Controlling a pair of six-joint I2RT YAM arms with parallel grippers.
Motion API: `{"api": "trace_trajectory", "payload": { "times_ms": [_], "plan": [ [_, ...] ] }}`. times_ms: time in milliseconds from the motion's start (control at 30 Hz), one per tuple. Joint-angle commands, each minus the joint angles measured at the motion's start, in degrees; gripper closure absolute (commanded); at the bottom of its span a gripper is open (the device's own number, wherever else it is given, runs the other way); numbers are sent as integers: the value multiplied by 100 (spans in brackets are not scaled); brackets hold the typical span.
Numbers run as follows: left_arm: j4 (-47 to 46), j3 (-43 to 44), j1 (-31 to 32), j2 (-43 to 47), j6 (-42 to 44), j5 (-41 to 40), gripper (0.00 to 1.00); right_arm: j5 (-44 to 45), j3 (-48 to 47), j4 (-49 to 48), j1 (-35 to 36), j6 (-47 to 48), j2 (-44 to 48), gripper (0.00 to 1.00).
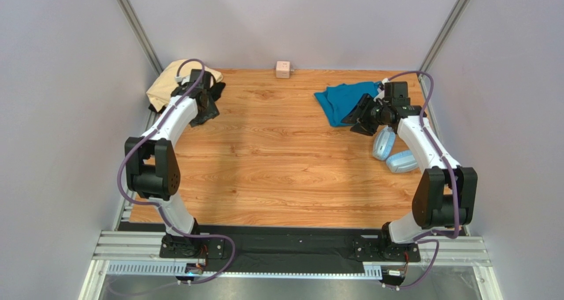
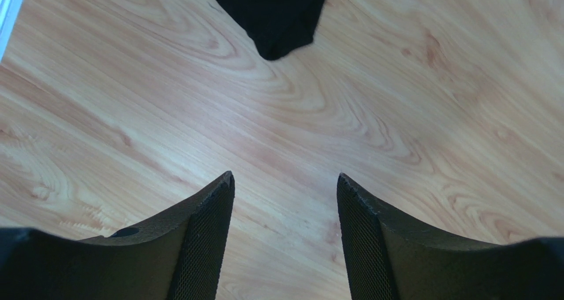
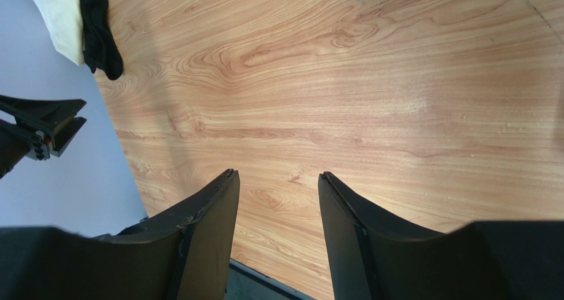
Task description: Fold and stack the t-shirts
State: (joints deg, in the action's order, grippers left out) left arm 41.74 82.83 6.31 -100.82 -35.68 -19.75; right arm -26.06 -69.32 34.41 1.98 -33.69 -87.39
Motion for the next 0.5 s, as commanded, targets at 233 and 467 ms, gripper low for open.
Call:
{"api": "trace_trajectory", "payload": {
  "times_ms": [233, 467],
  "plan": [
    [-2413, -1530, -1490, 712, -1282, 1630, 37, -232, 287, 188, 13, 205, 583, 47],
    [-3953, -1832, -1931, 265, -2047, 3152, 37, -303, 156, 452, 22, 319, 583, 47]
  ]
}}
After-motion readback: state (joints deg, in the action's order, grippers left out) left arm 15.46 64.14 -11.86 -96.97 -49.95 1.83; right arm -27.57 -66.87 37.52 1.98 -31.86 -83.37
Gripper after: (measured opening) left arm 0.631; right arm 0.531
